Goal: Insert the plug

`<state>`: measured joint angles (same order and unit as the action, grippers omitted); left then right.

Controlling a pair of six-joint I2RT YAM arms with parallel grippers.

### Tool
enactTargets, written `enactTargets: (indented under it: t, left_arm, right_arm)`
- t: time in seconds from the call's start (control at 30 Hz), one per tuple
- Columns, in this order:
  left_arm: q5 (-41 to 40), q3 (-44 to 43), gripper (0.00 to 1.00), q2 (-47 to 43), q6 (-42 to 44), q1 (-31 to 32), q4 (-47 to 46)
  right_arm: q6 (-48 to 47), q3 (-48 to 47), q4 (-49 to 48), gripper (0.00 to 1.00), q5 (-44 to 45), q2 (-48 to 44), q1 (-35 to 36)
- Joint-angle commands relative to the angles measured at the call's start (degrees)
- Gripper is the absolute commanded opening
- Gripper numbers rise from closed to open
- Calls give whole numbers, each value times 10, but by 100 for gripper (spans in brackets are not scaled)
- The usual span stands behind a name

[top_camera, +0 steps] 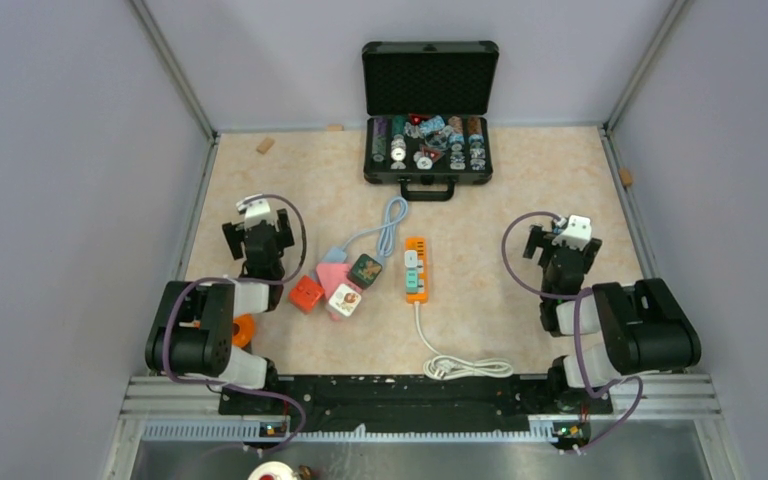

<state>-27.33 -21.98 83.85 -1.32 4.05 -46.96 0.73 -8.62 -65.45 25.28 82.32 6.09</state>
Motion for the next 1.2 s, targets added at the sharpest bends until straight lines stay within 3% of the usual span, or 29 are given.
enactTargets:
  t: [0.0, 0.07, 0.37, 0.47, 0.53, 0.6, 0.97, 1.17]
  left_arm:
    - [55, 16, 99, -19, -3, -4, -72]
    - [60, 23, 99, -19, 0, -5, -86]
    - [60, 54, 99, -28, -4, -6, -133]
    - [120, 44, 99, -6, -16, -30, -122]
    - [138, 57, 99, 9, -4, -36, -170]
    - [177, 59, 98, 6, 8, -35, -167]
    - [167, 78, 99, -13, 4, -35, -179]
    - [166, 39, 99, -2, -12, -37, -116]
  right_arm:
    - [-1, -10, -67, 99, -93, 14, -12]
    - [3, -19, -36, 99, -101, 7, -13]
    - [3, -15, -56, 99, -96, 14, -14]
    - [4, -15, -55, 99, -96, 13, -14]
    - [3, -15, -55, 99, -96, 13, -14]
    - [4, -15, -56, 99, -96, 13, -14]
    - [3, -15, -55, 99, -96, 13, -14]
    - [3, -16, -56, 99, -96, 13, -13]
